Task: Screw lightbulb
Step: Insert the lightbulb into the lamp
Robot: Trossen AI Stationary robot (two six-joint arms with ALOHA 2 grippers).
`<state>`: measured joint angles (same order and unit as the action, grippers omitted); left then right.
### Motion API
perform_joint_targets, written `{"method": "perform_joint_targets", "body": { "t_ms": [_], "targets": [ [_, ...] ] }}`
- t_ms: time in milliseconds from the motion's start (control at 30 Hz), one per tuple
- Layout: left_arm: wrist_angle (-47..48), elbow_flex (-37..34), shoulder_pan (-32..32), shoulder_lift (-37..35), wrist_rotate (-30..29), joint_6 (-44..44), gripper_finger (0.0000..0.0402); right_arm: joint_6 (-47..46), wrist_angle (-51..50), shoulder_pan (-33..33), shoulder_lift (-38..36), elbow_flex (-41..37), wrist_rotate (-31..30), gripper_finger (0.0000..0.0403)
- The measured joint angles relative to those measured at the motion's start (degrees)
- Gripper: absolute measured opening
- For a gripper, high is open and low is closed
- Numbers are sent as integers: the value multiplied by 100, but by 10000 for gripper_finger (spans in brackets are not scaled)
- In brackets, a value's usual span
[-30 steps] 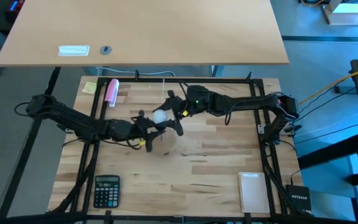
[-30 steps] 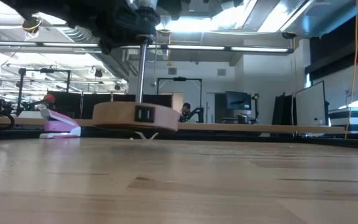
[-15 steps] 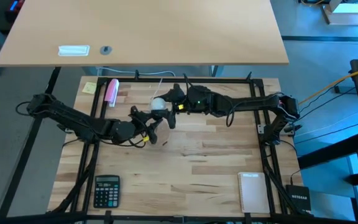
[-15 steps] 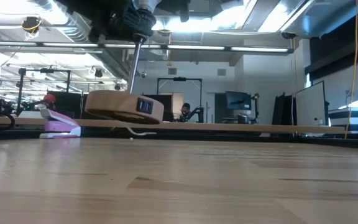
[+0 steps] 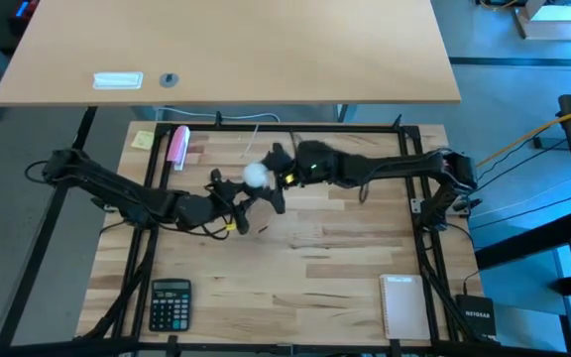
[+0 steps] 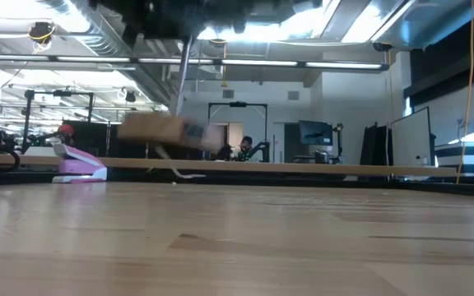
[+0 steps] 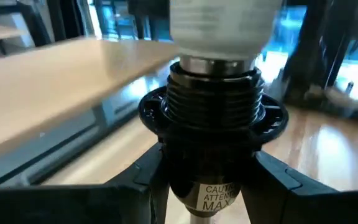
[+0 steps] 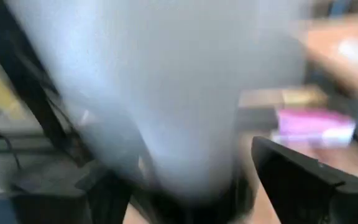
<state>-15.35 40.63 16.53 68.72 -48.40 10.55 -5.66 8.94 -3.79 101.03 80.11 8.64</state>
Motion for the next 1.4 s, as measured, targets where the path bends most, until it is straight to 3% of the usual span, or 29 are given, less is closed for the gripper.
{"method": "perform_joint_targets", "body": {
  "t_ms": [800,1400],
  "targets": [
    [136,-33,0,-23,60,-10,138,344,-19,-6,-125,31,238,319],
    [155,-44,0,-16,63,55,138,1411,-2113,-83,-1120,42,117,319]
  ]
}}
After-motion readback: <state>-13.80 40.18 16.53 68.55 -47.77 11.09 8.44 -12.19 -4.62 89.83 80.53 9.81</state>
